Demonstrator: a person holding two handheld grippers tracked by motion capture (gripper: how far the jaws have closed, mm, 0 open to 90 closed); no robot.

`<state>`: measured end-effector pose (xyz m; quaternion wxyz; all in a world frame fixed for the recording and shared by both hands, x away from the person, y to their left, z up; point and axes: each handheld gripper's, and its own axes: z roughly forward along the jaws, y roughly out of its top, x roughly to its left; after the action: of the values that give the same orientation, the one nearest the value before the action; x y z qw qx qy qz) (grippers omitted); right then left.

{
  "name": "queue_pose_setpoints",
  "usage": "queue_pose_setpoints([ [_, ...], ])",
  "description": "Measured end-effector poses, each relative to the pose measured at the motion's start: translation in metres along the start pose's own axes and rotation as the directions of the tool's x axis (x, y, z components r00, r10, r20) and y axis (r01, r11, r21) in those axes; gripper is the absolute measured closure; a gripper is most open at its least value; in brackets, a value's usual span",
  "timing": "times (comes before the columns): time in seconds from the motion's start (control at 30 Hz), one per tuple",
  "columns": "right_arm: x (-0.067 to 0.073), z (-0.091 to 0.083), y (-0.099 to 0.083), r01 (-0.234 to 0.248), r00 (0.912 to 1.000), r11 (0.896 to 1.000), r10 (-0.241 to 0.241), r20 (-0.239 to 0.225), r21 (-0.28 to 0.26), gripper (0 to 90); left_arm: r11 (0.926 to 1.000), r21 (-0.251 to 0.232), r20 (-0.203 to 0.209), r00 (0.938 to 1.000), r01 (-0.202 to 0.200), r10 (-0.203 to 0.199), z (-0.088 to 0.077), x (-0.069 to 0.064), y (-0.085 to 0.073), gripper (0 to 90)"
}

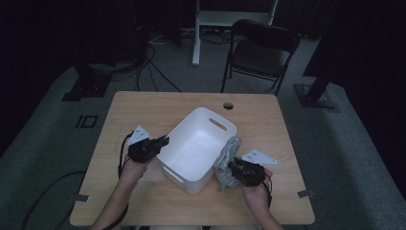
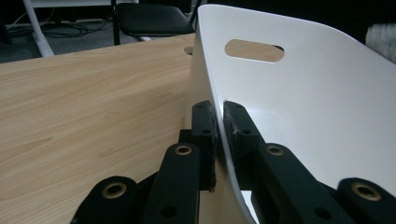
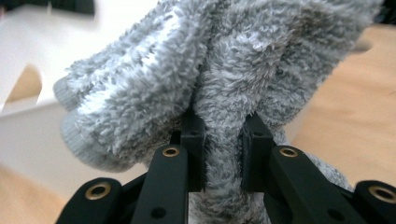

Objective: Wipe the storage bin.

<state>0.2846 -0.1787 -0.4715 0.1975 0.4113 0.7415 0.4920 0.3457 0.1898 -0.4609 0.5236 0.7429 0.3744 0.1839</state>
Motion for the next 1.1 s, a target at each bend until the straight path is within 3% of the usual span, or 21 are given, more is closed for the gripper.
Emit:
queue_pose_setpoints([
  [0.13, -0.007, -0.001, 0.010, 0.002, 0.9997, 0.999, -0.001, 0.025, -0.033, 75.6, 1.0000, 0.002, 0.009, 0.9999, -0.009, 0.009, 0.001, -0.001, 0.000, 83.6],
  [0.4, -0.012, 0.021, -0.002, -0.004, 0.9995, 0.999, 0.002, 0.032, 0.052, 75.7, 1.0000, 0.000, 0.013, 0.9999, -0.003, 0.003, 0.001, -0.001, 0.000, 83.3],
  [0.53, -0.018, 0.022, -0.004, -0.016, 0.9994, 0.997, 0.014, 0.032, 0.072, 75.6, 1.0000, 0.001, 0.004, 1.0000, -0.004, 0.004, 0.001, -0.001, 0.000, 83.4],
  [0.77, -0.034, 0.013, 0.013, -0.044, 0.9972, 0.999, 0.044, 0.061, -0.005, 75.3, 0.9999, 0.003, 0.019, 0.9998, -0.010, 0.010, 0.001, -0.001, 0.001, 83.4],
  [1.1, -0.046, 0.033, 0.001, -0.075, 0.9951, 0.994, 0.070, 0.070, 0.076, 75.5, 0.9999, 0.005, 0.014, 0.9999, -0.010, 0.010, 0.001, -0.001, 0.001, 83.0],
])
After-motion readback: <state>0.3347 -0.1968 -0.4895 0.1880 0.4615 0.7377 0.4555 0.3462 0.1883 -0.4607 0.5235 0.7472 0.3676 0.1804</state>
